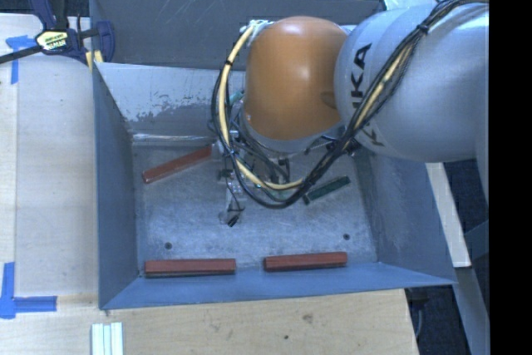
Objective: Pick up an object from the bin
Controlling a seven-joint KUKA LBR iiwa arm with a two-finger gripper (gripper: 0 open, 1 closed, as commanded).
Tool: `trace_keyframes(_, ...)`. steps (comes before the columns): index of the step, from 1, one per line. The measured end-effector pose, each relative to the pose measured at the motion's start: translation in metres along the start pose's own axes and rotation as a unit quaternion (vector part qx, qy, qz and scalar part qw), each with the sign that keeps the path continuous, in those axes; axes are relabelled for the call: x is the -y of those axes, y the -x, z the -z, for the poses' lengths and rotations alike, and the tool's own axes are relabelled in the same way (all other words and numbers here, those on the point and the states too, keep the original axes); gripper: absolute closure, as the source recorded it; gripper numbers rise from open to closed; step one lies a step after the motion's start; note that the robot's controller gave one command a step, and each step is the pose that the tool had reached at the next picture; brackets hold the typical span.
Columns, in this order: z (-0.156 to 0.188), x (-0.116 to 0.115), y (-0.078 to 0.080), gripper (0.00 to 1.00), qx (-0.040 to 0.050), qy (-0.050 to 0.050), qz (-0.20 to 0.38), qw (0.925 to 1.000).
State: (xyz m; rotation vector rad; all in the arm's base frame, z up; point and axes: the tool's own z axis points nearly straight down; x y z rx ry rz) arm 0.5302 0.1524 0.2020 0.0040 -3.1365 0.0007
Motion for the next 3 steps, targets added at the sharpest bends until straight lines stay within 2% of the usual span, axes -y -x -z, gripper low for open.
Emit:
trace_keyframes(1, -0.129, 0.075, 0.073, 0.00, 0.0033, -0.001, 0.086, 0.9963)
trace_keyframes(2, -0.125, 0.072, 0.073, 1.00, 0.0053, 0.001, 0.086, 0.9963)
trace_keyframes(3, 0.032, 0.084, 0.049, 1.00, 0.0078, 0.000, 0.103, 0.9946)
